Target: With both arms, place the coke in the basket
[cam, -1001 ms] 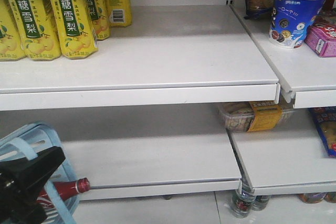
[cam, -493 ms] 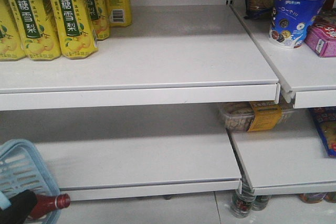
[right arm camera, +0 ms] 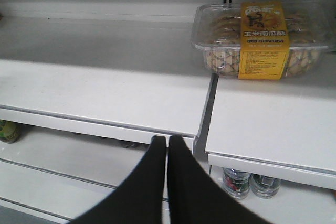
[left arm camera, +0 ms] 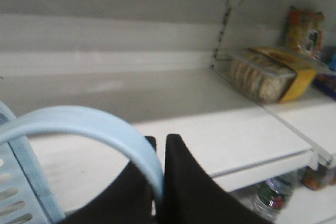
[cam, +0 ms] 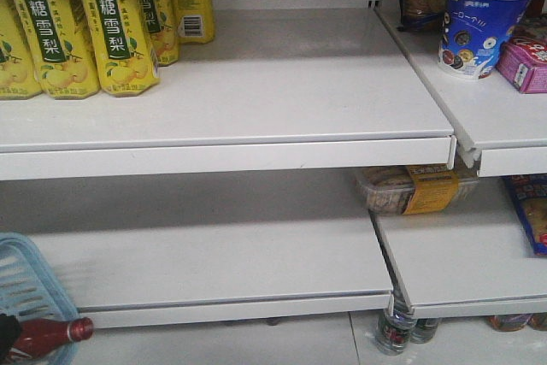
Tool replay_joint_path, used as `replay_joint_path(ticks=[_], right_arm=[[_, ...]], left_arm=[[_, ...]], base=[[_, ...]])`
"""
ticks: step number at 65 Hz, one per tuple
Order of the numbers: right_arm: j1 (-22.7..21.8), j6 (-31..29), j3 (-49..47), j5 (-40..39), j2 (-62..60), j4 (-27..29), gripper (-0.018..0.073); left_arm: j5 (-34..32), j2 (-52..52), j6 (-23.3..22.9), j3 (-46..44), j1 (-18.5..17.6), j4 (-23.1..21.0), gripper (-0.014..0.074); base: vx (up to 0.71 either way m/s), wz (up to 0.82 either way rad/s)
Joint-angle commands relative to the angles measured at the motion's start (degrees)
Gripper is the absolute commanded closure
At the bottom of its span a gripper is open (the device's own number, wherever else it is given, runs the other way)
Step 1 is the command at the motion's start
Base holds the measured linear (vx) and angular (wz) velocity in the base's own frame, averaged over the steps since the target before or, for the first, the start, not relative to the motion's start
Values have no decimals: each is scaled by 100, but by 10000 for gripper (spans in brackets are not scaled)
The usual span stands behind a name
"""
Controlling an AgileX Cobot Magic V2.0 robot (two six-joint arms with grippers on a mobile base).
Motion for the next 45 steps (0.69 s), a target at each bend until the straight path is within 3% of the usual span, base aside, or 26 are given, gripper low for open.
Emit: replay_joint_path(ticks=[1, 10, 23, 30, 45], right_arm=[[1, -12, -141, -303, 61, -290, 564], [1, -12, -141, -303, 61, -290, 564], [1, -12, -141, -303, 61, -290, 564], [1, -12, -141, -303, 61, -296, 564], [1, -12, -141, -303, 61, -296, 564]], left_arm=[[-647, -264, 373, -171, 392, 149, 602], [-429, -630, 442, -171, 1124, 149, 602], [-239, -966, 486, -171, 1866, 160, 602], [-239, -958, 467, -171, 2047, 176, 602], [-249, -958, 467, -171, 2062, 498, 602]], base=[[0, 0], [0, 0], [0, 0], [0, 0], [0, 0]])
